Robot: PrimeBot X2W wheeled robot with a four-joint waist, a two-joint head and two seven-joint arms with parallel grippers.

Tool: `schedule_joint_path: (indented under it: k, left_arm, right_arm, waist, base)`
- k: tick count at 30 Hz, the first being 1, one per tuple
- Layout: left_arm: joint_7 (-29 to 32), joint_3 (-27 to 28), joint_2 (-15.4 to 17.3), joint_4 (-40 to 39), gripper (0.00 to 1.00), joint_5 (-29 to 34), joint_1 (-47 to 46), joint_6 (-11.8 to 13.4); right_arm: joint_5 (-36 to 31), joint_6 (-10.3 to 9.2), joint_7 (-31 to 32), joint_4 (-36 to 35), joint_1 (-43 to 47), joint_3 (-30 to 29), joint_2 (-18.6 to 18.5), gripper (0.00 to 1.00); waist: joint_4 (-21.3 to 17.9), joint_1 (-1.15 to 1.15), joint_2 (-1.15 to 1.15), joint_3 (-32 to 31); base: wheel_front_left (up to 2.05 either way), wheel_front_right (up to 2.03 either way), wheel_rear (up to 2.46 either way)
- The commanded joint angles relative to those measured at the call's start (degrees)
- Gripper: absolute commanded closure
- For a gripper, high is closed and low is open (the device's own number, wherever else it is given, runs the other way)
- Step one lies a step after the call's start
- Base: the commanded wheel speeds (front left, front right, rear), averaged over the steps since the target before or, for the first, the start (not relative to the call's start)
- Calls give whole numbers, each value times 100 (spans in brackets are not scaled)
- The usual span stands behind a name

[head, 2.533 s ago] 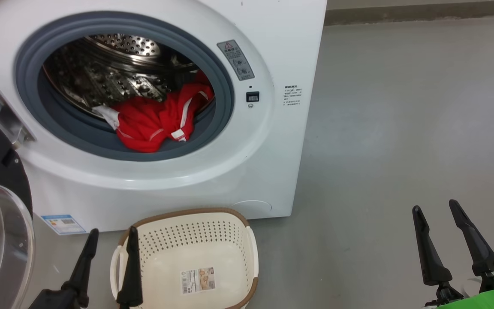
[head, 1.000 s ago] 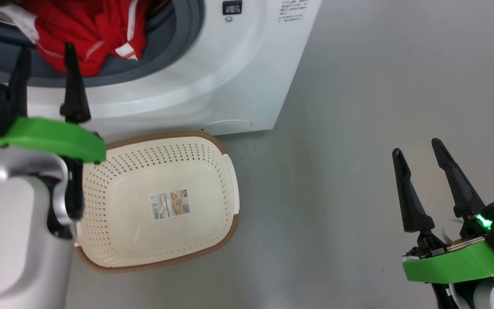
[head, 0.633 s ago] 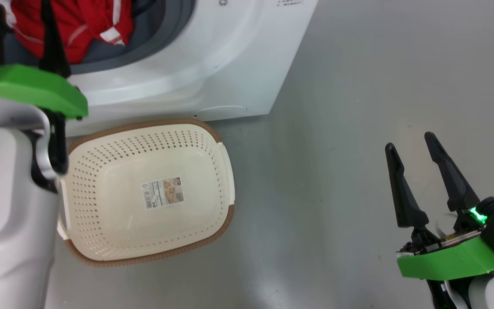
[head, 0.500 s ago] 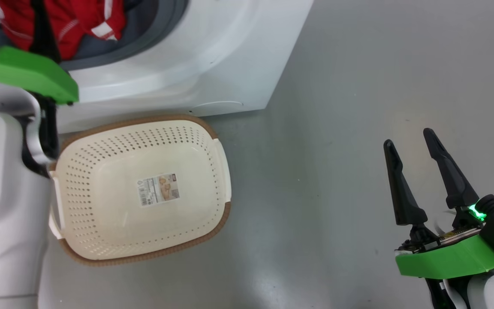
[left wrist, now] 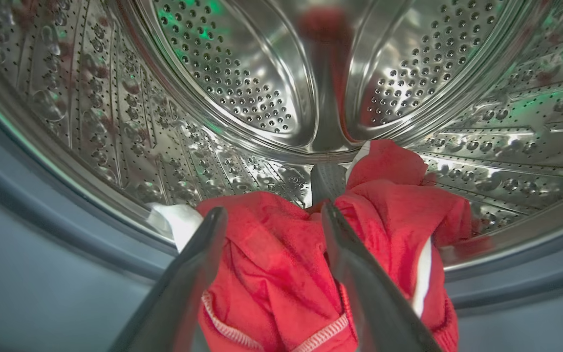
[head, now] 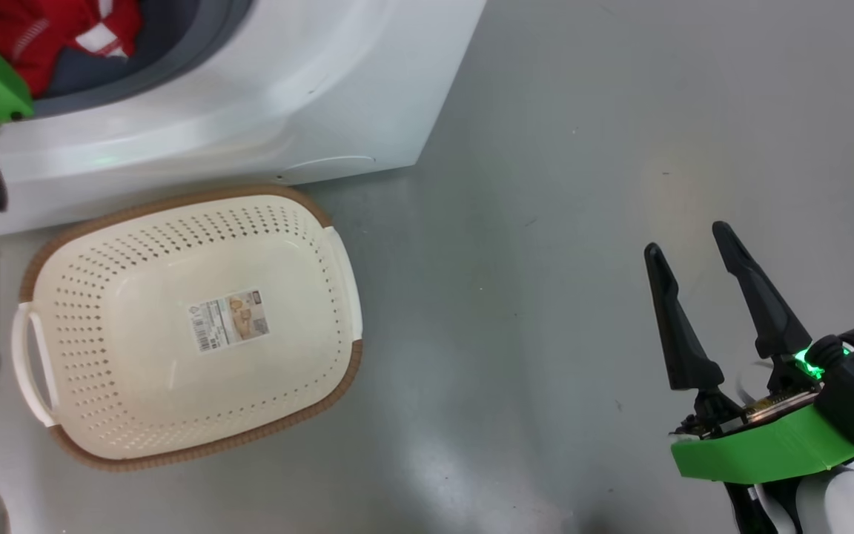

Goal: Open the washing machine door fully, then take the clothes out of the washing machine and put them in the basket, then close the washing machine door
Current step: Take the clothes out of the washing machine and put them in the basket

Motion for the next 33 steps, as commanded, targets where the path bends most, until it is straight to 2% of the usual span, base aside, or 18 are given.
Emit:
schedule_joint_path:
  k: [1,6,17,24,31,32,33]
  left_arm:
    - [-5,106,307,14,0,23,-159,12]
    - [187,128,420,523,0,-80,-417,-120]
    - [678,-37,743,1371,0,24,-716,-41]
    - [887,-93,808,1699,0,17,-783,39]
    - [941,-85,771,1894,2,-94,-774,-42]
    - [929,-86,769,1904,43,-106,-779,-60]
    - [916,-98,771,1912,66,-109,-783,-87]
  right_arm:
    - [6,35,-6,-145,-118,149,-74,0]
    - [159,35,11,-129,-130,236,-74,0]
    - [422,35,43,-71,-116,439,-74,0]
    - [480,35,36,-47,-135,486,-74,0]
    - [539,35,26,-32,-165,506,-74,0]
    - [547,35,21,-32,-171,506,-74,0]
    - [552,35,17,-30,-177,507,-74,0]
  waist:
    - [-85,0,0,73]
    - [-223,0,0,126]
    - [-480,0,0,219]
    - [-523,0,0,258]
    - [-528,0,0,294]
    - [-527,0,0,300]
    - [-526,0,0,305]
  base:
    - [0,0,0]
    - [0,0,0]
    - [0,0,0]
    - [0,0,0]
    - [0,0,0]
    - [0,0,0]
    - [0,0,0]
